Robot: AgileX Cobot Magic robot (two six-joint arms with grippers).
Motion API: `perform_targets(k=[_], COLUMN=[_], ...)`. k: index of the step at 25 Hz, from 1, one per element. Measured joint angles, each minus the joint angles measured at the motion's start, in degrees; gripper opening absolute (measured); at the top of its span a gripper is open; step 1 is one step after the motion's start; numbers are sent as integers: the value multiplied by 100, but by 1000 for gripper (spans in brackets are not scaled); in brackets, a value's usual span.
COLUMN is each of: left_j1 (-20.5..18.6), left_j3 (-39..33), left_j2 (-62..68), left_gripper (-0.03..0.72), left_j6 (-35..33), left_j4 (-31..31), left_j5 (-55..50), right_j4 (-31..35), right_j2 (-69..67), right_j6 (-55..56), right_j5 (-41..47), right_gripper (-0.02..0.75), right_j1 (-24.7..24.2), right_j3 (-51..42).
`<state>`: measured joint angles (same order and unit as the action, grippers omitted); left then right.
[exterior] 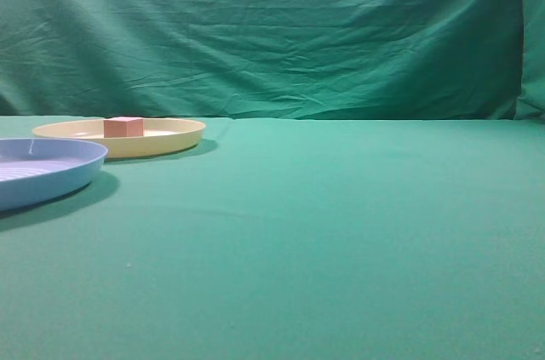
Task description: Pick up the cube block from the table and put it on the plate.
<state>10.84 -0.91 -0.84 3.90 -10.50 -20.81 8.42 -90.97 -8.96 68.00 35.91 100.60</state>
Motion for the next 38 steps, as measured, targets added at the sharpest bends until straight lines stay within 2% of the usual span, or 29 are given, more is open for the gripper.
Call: perform_targets(k=[1,2,6,12,21,31,34,38], left_j1=[0,0,0,0,0,0,0,0], left_j3=[0,0,0,0,0,0,0,0], left_j2=[0,0,0,0,0,0,0,0], left_gripper=[0,0,0,0,0,0,0,0], left_j6=[0,0,0,0,0,0,0,0], left_j4=[0,0,0,0,0,0,0,0], left_j5=[0,0,0,0,0,0,0,0], right_j4=[0,48,181,195,-331,-340,-253,-200], right_j2=[0,529,1555,2740,4614,6865,7523,8408], right_j6=[0,-20,3,25,40,142,151,155], right_j5=[0,-353,-911,-933,-2467,-3614,-4110,-4747], right_gripper=[0,0,0,0,0,0,0,0], right_j1=[0,0,0,0,-104,-2235,-2684,-3037], right_j3=[0,-653,-1971,-3290,-5272,-7365,-8097,-9094])
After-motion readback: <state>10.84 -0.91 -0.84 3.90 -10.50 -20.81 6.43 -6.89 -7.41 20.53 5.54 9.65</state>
